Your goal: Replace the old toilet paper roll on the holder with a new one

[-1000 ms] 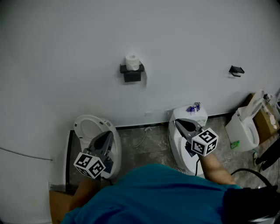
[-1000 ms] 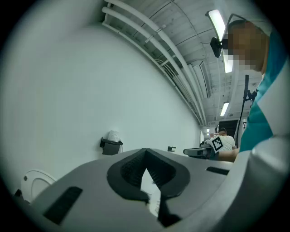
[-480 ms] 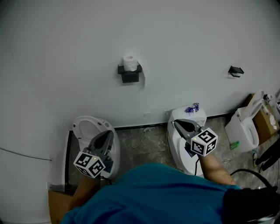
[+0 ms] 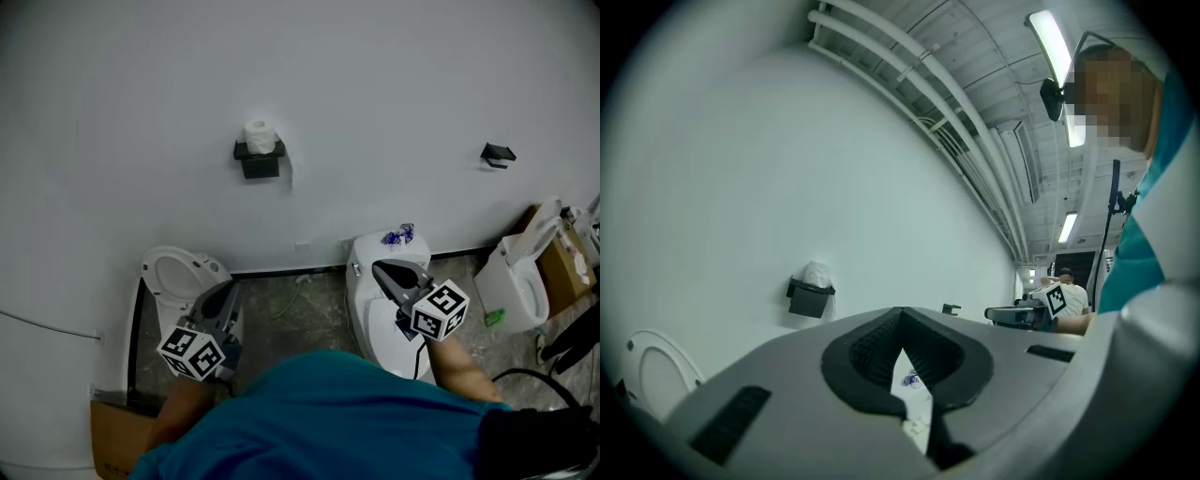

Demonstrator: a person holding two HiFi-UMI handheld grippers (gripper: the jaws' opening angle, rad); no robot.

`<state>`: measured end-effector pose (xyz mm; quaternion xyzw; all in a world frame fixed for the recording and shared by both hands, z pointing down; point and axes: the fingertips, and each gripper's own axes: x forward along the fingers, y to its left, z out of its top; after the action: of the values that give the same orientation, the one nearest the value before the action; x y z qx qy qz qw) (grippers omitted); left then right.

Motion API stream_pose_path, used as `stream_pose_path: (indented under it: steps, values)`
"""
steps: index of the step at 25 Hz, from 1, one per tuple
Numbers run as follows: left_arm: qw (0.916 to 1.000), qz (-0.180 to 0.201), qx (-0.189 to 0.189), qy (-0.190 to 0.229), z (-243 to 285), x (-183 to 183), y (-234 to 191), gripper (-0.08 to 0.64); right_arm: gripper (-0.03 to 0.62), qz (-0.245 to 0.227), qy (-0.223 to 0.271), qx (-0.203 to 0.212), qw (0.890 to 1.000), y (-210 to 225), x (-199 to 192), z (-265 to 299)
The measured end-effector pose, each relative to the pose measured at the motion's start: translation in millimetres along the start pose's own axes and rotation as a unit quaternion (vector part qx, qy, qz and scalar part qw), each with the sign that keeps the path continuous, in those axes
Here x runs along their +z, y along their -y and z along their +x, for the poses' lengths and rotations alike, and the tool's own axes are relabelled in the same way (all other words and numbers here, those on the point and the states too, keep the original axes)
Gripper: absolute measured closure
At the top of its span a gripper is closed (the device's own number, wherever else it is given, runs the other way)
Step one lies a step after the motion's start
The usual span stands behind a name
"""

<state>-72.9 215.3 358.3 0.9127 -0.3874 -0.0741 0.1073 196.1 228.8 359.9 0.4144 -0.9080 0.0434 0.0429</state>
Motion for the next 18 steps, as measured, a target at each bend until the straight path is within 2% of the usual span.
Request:
stream_pose_path:
  steps: [5,9,13,18]
  values:
    - [0.9999,-0.004,0.004,-0.013,22,-16,30,0.554,0.589,0.005,-0.004,0.019,1.0,20,-12,-18]
    - [0.9998,-0.001,0.004,-0.018,35,-26,38,0.554,0.589,0.011,-0.004,0.035,0.999,32,-20,-17]
    - [0.9997,0.002,0.013,-0.022,39,-26,25,0.554,0.589,0.019,-0.008,0.038,0.999,40,-26,-2]
    - [0.9997,-0.009,0.014,-0.02,47,-22,-15,0.554,0.589,0.02,-0.013,0.043,0.999,44,-26,38]
